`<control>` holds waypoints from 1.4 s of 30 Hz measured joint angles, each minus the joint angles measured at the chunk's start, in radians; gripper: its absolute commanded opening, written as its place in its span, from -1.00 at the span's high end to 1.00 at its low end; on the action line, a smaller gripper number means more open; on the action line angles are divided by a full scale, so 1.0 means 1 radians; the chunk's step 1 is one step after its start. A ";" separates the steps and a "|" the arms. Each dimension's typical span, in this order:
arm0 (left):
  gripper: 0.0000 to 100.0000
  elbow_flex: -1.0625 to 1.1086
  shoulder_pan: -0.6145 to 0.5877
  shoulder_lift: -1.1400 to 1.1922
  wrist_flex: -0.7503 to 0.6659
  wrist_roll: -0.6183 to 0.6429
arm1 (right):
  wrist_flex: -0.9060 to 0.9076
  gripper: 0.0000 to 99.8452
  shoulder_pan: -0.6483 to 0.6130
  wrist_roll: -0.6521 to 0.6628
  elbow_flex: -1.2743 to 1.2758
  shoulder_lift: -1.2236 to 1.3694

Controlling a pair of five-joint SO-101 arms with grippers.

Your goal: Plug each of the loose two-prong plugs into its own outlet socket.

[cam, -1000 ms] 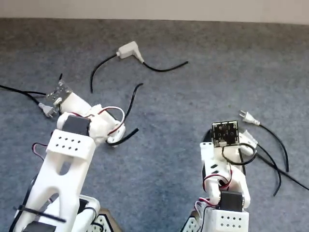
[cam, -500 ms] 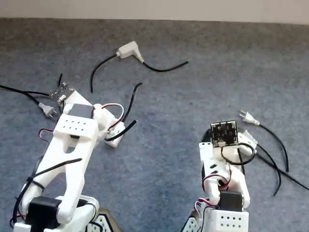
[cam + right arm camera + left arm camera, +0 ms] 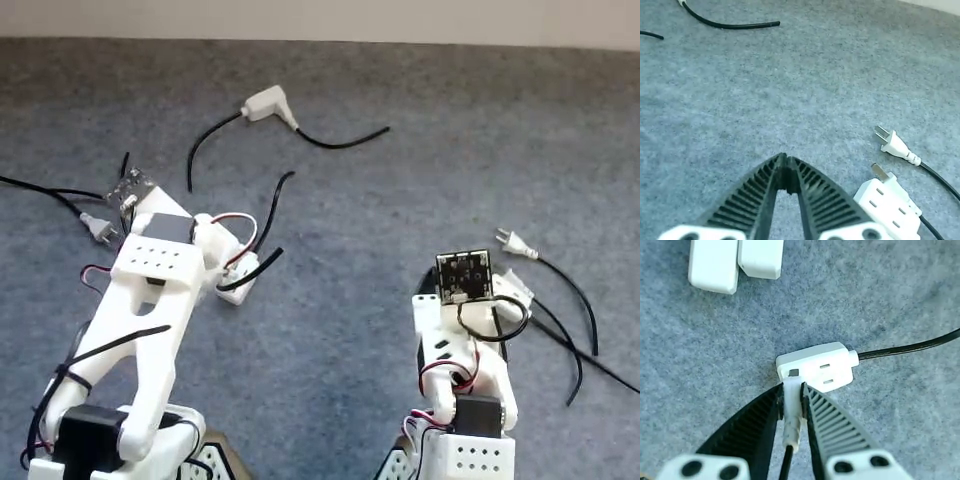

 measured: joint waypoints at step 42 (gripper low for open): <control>0.99 -0.003 0.060 0.020 0.012 -0.051 | 0.000 0.98 0.000 0.000 0.000 0.000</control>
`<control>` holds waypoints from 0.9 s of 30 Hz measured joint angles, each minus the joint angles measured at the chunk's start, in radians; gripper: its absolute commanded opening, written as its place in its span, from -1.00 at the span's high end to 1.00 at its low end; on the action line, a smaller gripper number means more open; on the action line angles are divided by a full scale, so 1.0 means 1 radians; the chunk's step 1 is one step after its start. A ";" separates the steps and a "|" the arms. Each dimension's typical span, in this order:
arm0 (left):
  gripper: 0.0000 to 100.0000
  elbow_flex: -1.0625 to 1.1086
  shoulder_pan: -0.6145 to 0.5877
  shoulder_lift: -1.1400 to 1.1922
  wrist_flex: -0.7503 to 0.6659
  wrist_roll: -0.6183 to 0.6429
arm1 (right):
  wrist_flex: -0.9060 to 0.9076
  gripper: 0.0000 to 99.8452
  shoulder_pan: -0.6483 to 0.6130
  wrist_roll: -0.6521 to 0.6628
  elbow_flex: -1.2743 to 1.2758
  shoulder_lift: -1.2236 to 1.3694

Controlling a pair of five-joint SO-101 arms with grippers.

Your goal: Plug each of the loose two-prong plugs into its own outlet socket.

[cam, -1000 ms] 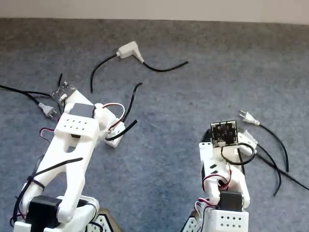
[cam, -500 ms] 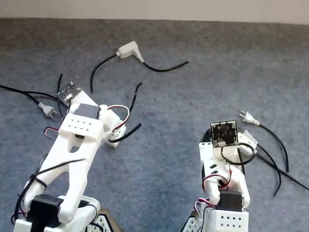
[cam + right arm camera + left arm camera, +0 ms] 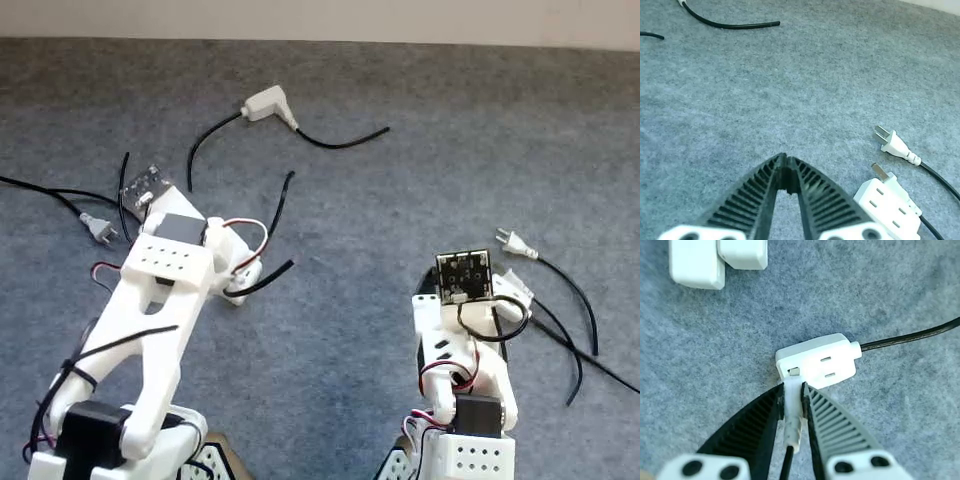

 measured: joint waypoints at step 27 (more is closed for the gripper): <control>0.99 -0.471 -0.015 0.681 0.204 -0.114 | 0.000 0.98 0.000 0.000 0.000 0.000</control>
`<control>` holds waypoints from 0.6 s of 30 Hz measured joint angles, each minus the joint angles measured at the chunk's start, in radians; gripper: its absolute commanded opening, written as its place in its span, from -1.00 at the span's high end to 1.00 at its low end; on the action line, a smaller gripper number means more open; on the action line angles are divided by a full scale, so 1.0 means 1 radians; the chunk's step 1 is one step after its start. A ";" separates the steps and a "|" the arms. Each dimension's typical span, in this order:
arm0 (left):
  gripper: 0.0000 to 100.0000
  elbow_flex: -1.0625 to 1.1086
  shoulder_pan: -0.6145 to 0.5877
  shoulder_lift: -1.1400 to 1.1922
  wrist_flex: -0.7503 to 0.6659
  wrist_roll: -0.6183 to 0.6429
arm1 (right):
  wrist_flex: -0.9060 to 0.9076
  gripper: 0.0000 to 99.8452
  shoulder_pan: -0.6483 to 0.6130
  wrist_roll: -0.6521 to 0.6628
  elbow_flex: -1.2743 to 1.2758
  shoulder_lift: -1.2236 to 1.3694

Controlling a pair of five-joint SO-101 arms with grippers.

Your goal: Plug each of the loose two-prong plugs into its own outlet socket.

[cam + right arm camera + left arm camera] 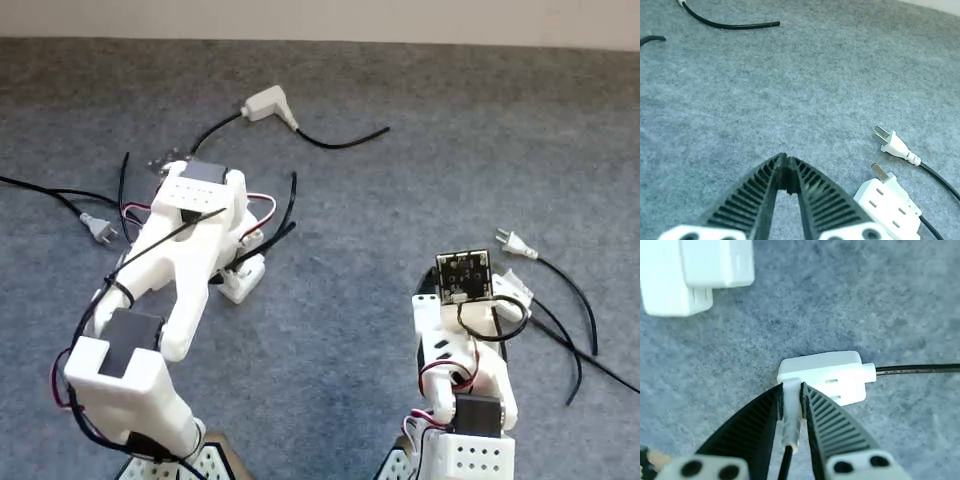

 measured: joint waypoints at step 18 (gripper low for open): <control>0.59 -0.239 0.003 0.058 0.345 -0.752 | 0.000 0.98 0.000 0.000 0.000 0.000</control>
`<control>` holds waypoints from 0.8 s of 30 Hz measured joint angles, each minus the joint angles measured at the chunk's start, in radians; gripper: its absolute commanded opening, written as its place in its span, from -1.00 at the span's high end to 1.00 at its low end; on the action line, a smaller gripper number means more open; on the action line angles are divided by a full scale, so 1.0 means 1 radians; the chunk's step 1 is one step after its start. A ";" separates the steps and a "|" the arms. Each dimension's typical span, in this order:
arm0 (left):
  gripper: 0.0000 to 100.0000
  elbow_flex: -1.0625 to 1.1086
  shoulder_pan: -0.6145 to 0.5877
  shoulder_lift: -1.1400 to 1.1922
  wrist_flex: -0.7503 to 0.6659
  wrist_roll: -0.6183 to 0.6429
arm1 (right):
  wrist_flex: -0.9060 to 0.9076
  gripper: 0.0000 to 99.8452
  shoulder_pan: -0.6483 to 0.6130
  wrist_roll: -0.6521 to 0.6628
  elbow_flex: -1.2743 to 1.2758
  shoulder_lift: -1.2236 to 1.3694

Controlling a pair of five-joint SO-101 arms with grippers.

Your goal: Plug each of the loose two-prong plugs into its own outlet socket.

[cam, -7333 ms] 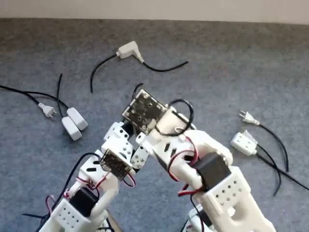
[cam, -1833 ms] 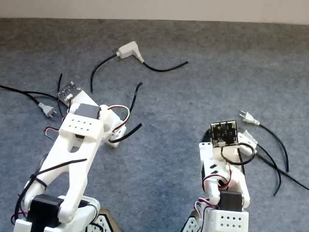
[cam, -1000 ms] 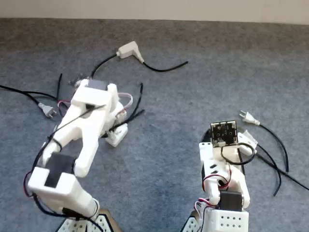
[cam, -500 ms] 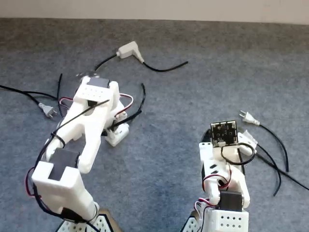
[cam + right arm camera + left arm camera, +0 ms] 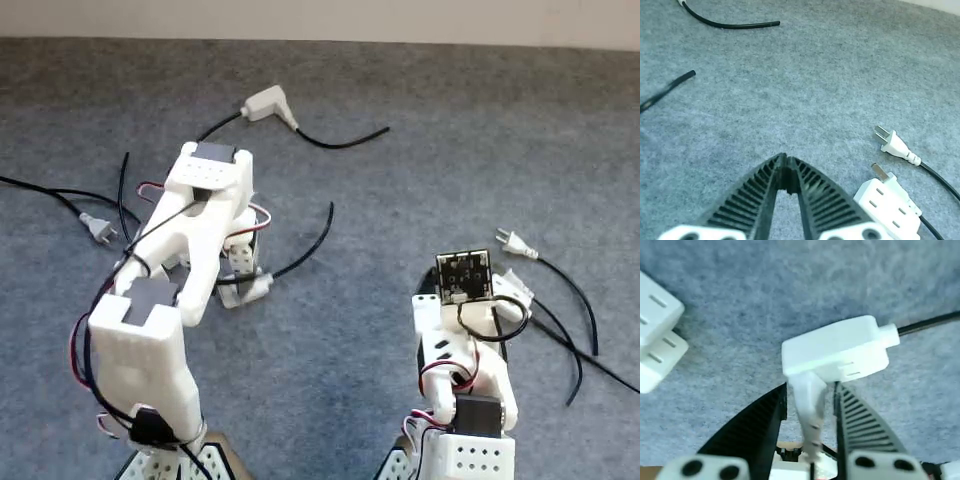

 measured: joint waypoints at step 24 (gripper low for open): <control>0.59 -0.137 0.002 0.118 0.006 -0.896 | 0.000 0.98 0.000 0.000 0.000 0.000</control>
